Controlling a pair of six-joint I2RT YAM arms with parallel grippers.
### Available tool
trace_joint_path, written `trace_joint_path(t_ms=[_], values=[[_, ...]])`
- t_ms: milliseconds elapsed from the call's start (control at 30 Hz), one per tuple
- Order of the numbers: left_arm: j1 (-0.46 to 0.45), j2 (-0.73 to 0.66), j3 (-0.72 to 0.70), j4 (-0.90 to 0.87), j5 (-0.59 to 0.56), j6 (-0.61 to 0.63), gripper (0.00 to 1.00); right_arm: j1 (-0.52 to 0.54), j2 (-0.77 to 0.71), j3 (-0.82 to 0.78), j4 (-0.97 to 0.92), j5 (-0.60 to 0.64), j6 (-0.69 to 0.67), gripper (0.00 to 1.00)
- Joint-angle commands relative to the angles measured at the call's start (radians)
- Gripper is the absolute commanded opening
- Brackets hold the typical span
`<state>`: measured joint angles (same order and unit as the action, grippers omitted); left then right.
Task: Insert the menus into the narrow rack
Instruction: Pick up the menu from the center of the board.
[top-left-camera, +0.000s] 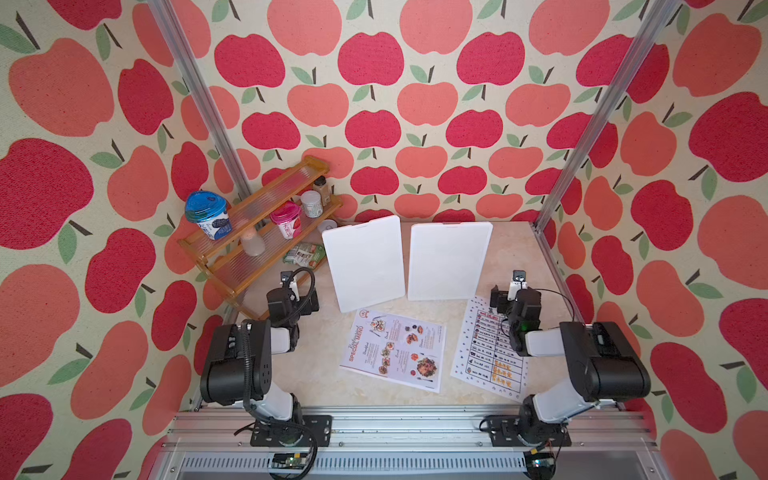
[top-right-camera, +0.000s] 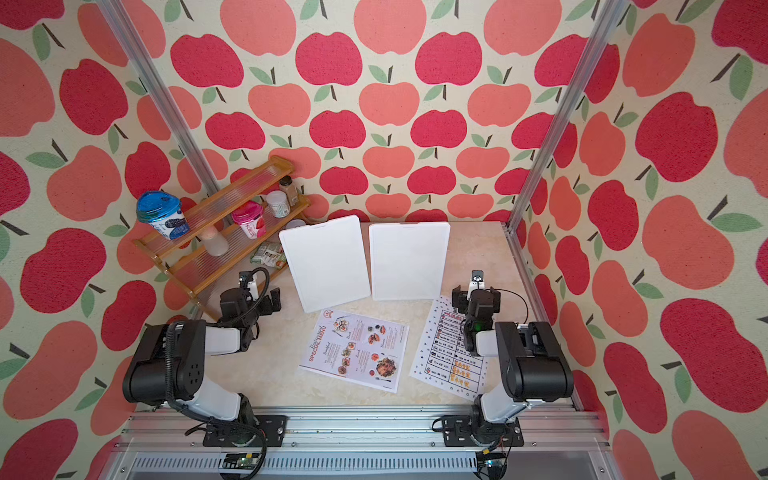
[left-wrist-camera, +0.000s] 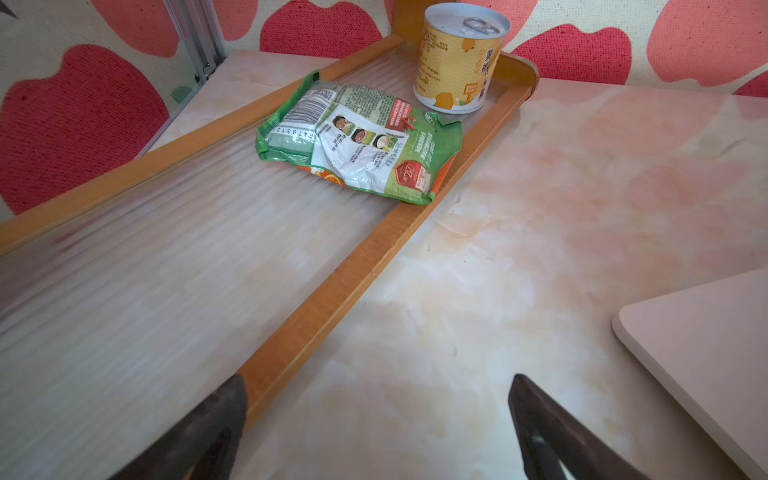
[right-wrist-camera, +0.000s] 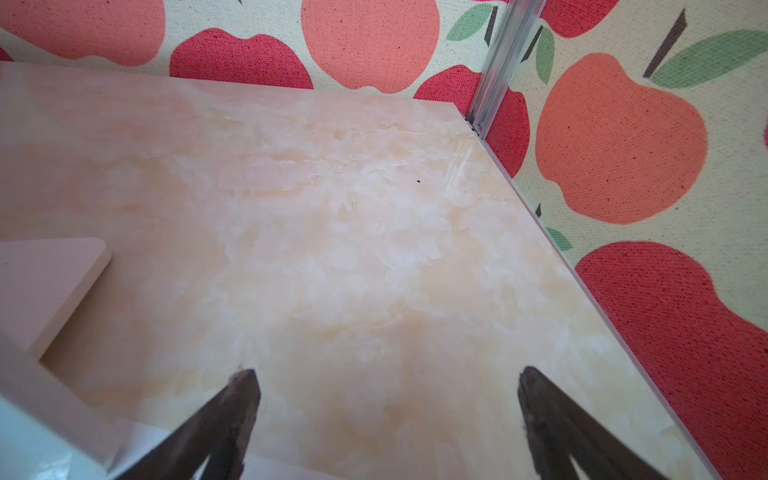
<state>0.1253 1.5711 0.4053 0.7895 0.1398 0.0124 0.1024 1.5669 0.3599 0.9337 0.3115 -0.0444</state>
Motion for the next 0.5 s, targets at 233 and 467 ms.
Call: trace_joint_path(t_ms=[233,467], values=[[-0.005,-0.005,0.021,0.004,-0.005,-0.015,0.99,-0.004,-0.013,0.013,-0.010,-0.009,0.018,0.99],[-0.006,-0.017,0.032,-0.024,-0.091,-0.045,0.99,0.028,-0.071,0.027,-0.062,-0.016,-0.041,0.99]])
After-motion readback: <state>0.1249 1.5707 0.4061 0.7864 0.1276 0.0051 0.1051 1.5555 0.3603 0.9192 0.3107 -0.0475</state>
